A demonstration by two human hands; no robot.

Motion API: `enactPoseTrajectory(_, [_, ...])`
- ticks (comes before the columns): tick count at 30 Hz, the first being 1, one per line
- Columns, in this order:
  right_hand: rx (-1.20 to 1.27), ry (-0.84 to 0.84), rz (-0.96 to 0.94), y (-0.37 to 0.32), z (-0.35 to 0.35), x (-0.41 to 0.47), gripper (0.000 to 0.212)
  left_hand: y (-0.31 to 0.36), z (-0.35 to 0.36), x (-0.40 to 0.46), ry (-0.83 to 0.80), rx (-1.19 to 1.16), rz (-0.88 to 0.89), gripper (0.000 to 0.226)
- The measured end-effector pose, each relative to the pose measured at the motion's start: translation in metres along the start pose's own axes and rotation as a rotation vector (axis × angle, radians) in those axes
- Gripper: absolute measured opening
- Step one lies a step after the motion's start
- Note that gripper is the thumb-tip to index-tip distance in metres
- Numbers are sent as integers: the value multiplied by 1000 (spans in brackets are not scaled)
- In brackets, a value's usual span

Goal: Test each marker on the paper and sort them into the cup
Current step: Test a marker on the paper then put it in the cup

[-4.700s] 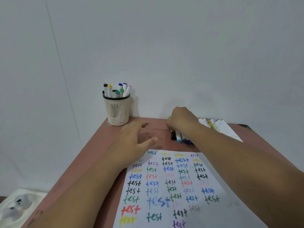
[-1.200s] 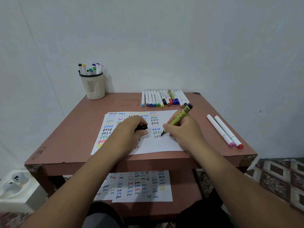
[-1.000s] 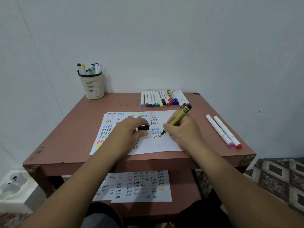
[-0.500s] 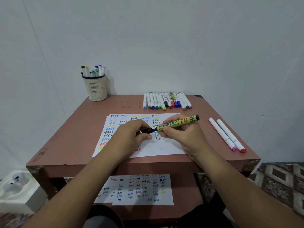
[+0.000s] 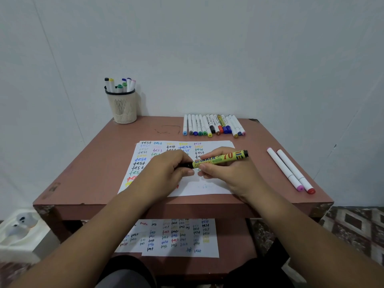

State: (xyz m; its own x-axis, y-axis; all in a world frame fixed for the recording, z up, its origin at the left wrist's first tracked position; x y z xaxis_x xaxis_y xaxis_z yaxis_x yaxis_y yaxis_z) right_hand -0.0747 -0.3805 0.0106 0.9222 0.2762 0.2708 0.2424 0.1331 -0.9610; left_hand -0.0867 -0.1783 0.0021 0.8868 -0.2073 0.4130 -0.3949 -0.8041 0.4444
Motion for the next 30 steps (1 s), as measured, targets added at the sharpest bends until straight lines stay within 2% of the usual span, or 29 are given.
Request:
enactPoseTrajectory(8, [6, 43, 96, 2, -4, 1, 16, 5, 2, 1, -15, 118, -8, 14])
enactPoseTrajectory(13, [198, 201, 132, 4, -11, 5, 22, 4, 0, 3, -64, 330, -210, 46])
enactPoseTrajectory(16, [400, 312, 120, 3, -16, 10, 44, -1, -7, 7, -182, 246, -245, 35])
enactPoseTrajectory(18, [435, 366, 99, 2, -19, 13, 50, -4, -14, 9, -274, 173, -246, 26])
enactPoseTrajectory(21, [451, 402, 82, -7, -18, 25, 33, -9, -22, 13, -329, 77, -228, 16])
enactPoseTrajectory(25, [491, 333, 60, -38, 6, 59, 14, -34, -37, 25, -243, -166, -306, 12])
enactPoseTrajectory(27, [429, 310, 48, -51, 19, 83, 7, -49, -49, 36, -146, -221, -361, 12])
enactPoseTrajectory(30, [333, 271, -17, -64, 43, 127, 8, -76, -67, 56, 36, -254, -433, 13])
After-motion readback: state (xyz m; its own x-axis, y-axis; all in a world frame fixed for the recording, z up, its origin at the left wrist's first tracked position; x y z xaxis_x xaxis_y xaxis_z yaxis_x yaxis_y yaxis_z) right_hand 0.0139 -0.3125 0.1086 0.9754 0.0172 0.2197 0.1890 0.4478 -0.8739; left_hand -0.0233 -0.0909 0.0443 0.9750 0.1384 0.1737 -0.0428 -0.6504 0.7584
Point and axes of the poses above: each hand's wrist, its own x-axis towards the middle knuckle, its own z-axis out of the palm, y = z × x, the point moved 1 cm from there along x, towards the middle knuckle, and after that the axes turned 11 degrees about x, right-handed, at the moved point
